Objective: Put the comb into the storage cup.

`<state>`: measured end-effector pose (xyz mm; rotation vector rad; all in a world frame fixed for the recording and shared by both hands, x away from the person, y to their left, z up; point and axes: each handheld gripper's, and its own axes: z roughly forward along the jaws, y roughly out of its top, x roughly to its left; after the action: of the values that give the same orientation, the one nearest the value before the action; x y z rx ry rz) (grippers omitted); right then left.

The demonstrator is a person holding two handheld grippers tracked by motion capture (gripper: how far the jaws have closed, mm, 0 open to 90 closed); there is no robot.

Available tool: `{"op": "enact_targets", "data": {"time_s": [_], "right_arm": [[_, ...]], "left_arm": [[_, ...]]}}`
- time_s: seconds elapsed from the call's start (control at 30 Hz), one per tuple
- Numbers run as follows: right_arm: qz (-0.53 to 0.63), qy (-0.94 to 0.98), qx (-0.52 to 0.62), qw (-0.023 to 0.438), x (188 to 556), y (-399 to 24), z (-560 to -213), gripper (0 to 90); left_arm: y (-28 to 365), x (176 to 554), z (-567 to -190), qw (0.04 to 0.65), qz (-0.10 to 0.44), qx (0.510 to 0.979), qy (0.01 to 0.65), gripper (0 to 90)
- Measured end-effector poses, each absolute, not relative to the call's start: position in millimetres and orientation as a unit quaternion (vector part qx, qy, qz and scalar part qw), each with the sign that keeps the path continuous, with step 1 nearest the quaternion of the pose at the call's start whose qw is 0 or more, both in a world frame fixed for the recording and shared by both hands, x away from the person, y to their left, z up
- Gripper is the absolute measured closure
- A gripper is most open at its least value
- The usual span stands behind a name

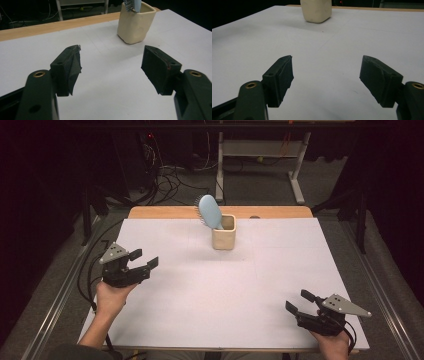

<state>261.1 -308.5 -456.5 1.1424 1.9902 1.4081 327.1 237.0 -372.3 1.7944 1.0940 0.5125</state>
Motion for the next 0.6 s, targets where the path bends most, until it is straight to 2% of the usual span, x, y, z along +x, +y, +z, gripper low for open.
{"op": "enact_targets", "data": {"time_s": [0.6], "right_arm": [[0.506,0.722,0.414,0.226,260.2,-308.2,-456.5,27.5]], "left_arm": [[254.1,297.3,-375.7,0.477,0.213,0.722,0.453,32.2]]}}
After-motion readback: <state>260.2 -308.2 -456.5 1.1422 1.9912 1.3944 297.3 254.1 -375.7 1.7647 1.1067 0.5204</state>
